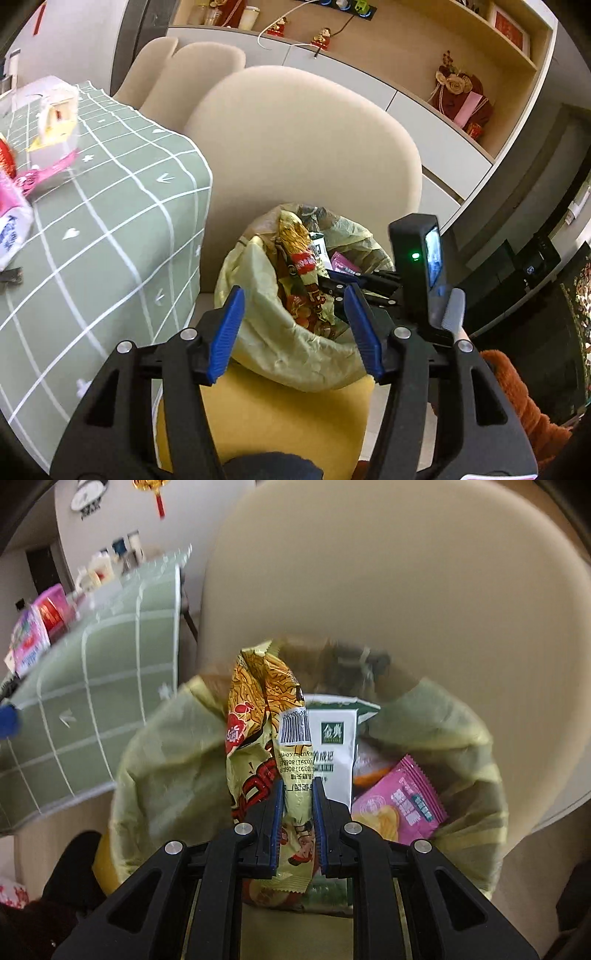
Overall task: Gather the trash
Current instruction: 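Carry the red stick and gold wrapper over the trash bag and release both, then move both open grippers back over the table toward the remaining wrappers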
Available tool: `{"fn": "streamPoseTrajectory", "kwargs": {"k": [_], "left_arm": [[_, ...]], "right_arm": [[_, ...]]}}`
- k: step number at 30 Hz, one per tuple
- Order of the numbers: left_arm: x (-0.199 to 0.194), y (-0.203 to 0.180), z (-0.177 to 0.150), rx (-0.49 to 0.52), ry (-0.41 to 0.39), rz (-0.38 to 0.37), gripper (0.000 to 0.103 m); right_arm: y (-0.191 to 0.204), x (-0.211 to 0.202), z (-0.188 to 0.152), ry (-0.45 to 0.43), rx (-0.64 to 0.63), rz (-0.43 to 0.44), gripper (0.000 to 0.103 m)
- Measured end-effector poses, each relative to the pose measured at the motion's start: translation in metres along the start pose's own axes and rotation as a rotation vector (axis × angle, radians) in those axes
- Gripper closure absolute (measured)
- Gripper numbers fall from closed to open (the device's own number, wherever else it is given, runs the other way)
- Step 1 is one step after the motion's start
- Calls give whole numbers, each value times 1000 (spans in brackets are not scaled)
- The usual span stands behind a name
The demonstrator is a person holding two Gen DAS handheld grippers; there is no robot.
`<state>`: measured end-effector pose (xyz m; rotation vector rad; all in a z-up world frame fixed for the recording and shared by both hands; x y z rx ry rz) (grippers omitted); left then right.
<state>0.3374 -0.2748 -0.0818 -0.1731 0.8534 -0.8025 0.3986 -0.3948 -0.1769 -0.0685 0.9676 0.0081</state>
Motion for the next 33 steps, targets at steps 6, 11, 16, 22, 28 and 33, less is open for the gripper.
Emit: {"fn": "streamPoseTrajectory", "kwargs": {"k": [6,11,16,22,28,33], "left_arm": [[-8,8,-9,-29,16,0,50],[-12,6,-15,-35,29,-2,50],[-28,7,-20,-34,16,3,49],[-56,13,-21,0,-6,36,49],[-111,37,-16,72,-30,119,49],[-164,90,-7,81,-70,238,49]], "right_arm": [[-6,-15,-9,-15,27,-17,86],[-9,-30,-32,-5,39,-23,69],[-17,-58,-37,-57,57,-72,67],[-23,-104,-26,-168,159,-24,67],[12,-137,2,-289,172,68,67],[59,-156,27,-368,132,150,52]]}}
Point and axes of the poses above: each gripper's, at about its wrist camera, not at the fingertips, and x roughly the way its jaws point, y to its left, z to its top, the point moved 7 cm from there along x, roughly the way its jaws point, and after that the axes turned 8 degrees about -z, right-handed, at the moved point
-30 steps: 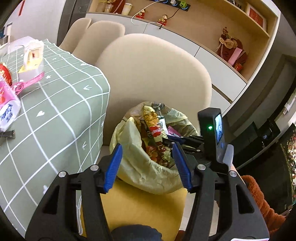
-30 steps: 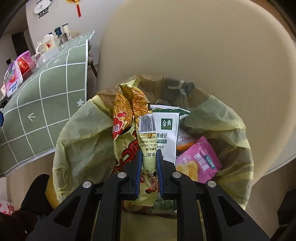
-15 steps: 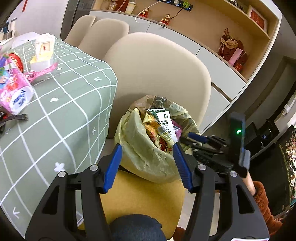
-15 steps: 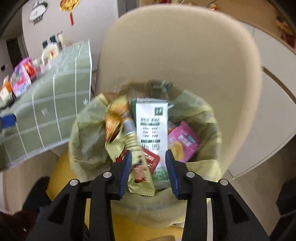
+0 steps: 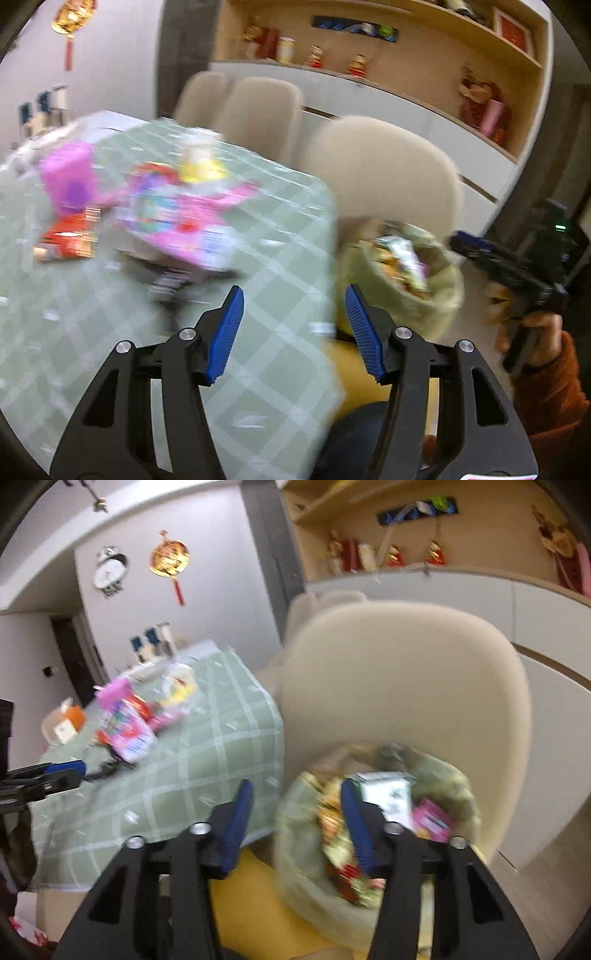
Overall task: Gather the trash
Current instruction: 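Move both open grippers back over the table toward the remaining wrappers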
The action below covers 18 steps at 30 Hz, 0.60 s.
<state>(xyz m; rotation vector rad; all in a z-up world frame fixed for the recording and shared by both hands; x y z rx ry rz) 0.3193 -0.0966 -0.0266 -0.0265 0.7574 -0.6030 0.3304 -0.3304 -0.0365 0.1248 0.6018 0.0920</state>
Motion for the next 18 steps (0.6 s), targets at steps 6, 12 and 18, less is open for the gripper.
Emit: {"fn": "streamPoseTrajectory", "kwargs": {"k": [6,12,18], "left_arm": [[-35,102,6,-132,-59,114,49],[-46,159,17,-133,-98,124,49],[-32,221,31,-150,-85,213,46]], "right_arm": [[65,16,5,1,-110,56,49],[115,35,6,31,-166,112,49],[163,53,10,50,-240,121,49]]}}
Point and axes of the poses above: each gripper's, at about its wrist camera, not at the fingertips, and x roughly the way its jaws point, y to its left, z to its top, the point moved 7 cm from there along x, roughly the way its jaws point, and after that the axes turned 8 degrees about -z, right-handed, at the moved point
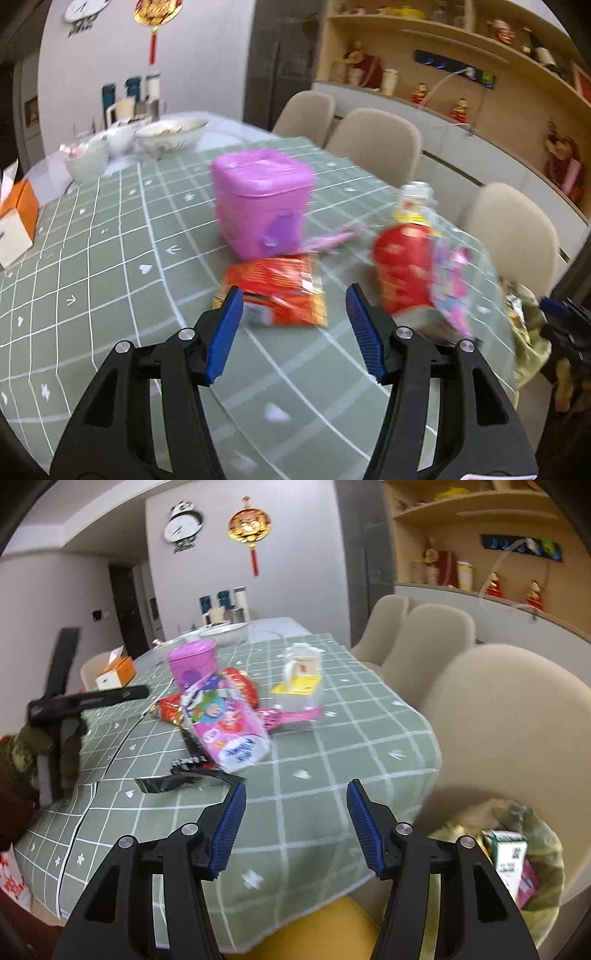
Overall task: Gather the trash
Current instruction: 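Move both open grippers back over the table toward the remaining wrappers, then grasp the red snack bag with the left gripper while the right gripper grasps the pink-white snack bag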
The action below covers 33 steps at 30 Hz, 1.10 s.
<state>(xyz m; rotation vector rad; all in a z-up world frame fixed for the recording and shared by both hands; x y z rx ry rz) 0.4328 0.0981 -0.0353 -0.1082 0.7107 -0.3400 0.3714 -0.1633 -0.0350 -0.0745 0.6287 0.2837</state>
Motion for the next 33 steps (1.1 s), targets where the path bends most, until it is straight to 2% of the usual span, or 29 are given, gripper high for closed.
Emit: {"fn": "streamPoseTrajectory", "kwargs": {"k": [4,6,8,11,13,16,18,20,21,23,24,25,26,27,29,33], "left_arm": [[35,23,-7,-91,120,-31,45],[40,20,-9,-86,132,-40,44],[38,12,-9,-74,132,-93,44],[39,-3,-18,-76,183,-212,47],[37,-11,-25,-56,199,-236,47],[31,-13,-23,-48,166,-262,47],[27,-10,-22,-73,152,-281,47],[25,-4,-17,-101,131,-287,47],[21,1,-13,-121,103,-279,47],[13,10,-9,-138,54,-256,47],[10,12,-7,-146,34,-244,47],[9,15,-5,-152,23,-237,47],[8,18,-3,-160,11,-232,47],[7,19,-3,-167,5,-233,47],[9,20,-2,-165,10,-237,47],[11,10,-5,-106,23,-221,47]], "right_arm": [[22,15,7,17,-38,13,49],[35,23,14,19,-72,29,49],[46,31,24,16,-104,49,49],[60,48,36,24,-148,64,49],[66,64,43,48,-158,76,49],[72,86,50,93,-160,80,49],[73,100,57,94,-199,17,49],[71,111,60,99,-208,1,49],[71,117,58,126,-204,26,49],[70,128,47,212,-169,128,49],[70,127,44,212,-154,149,50],[70,123,39,203,-141,159,51],[70,119,36,197,-141,150,58],[69,114,32,191,-141,131,65],[65,102,29,165,-109,94,71],[53,74,25,97,5,84,88]]}}
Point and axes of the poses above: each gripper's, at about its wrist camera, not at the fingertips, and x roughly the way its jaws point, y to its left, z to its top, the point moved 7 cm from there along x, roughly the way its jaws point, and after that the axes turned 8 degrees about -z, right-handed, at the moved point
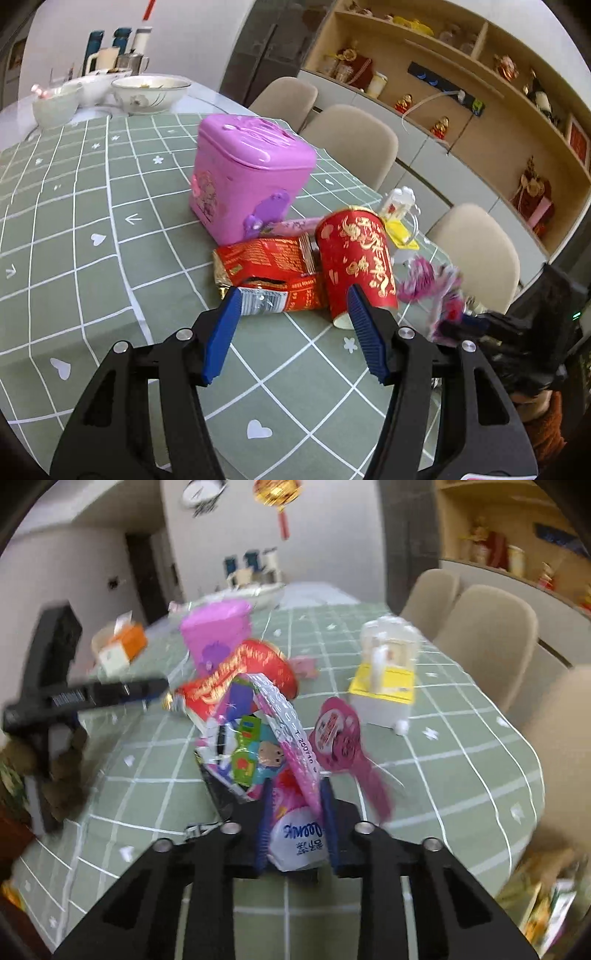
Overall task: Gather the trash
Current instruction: 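Grasp the red snack bag with the left gripper while the right gripper grasps the pink-white snack bag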
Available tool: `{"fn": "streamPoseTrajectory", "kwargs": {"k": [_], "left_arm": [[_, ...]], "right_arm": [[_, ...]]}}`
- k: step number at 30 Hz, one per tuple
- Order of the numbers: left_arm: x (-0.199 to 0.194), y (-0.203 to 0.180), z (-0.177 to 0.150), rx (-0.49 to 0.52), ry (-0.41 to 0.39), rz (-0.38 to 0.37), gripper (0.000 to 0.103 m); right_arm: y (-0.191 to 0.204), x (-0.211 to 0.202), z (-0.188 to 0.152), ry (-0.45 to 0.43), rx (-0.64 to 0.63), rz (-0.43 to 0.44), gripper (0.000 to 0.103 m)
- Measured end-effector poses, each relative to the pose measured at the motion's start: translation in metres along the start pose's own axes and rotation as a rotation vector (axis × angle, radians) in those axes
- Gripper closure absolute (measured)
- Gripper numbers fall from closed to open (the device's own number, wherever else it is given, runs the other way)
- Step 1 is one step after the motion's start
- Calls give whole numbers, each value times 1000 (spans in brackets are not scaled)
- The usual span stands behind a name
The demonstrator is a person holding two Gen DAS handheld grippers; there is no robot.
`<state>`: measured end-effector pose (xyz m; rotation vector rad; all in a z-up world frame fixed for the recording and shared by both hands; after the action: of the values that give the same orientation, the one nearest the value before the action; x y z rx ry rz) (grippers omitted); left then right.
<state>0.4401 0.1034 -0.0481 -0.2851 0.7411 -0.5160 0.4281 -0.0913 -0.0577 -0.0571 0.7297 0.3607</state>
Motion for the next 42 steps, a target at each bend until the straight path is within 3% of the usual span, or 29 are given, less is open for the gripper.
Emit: {"fn": "streamPoseTrajectory", "kwargs": {"k": [5,10,13,16,17,19,20,24,25,26,28,32,34,35,36,38,42], "left_arm": [[4,-5,1,45,1,37,46],[12,9,17,33,42,87,45],[27,25,25,50,73,166,45],[47,42,23,-28,124,177,45],[45,42,25,-33,103,173,45],[45,35,26,-12,103,157,58],[45,30,23,29,118,183,70],[36,11,11,114,117,236,83],[31,7,7,112,116,231,96],[23,2,4,111,105,238,102],[8,-5,1,107,81,243,103],[-19,-13,0,114,22,252,103],[-24,-17,0,112,10,205,101],[-24,-18,0,109,5,184,88],[-21,-19,1,112,5,157,59],[-12,-22,3,145,21,115,49],[19,-14,12,262,98,150,48]], "right_arm": [[-9,-34,-9,-91,88,-49,89],[-20,-39,-31,-76,143,-57,89],[-22,-43,-41,-74,164,-51,89],[-25,-43,-52,-62,167,-66,89],[-26,-43,-56,-58,173,-61,89],[-27,-45,-60,-55,176,-48,89],[-27,-46,-60,-56,172,-50,89],[-26,-48,-58,-74,168,-38,89],[-25,-49,-59,-79,170,-32,89],[-25,-49,-59,-82,172,-25,89],[-26,-50,-61,-86,178,-15,89],[-26,-54,-67,-94,186,7,89],[-26,-56,-70,-95,190,16,89],[-26,-57,-71,-97,194,18,89],[-26,-58,-72,-98,198,22,89],[-24,-59,-73,-99,200,30,89],[-23,-62,-75,-98,182,21,89]]}}
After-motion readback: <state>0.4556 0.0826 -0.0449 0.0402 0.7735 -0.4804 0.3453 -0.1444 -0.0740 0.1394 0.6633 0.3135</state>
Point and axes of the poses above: each gripper's, at about its wrist camera, not at the fingertips, and x roughly the way its jaws point, y to its left, z to its top, the point moved 7 cm from there along x, roughly the way its jaws point, and after that the axes turned 8 degrees about -z, right-handed, at the moved point
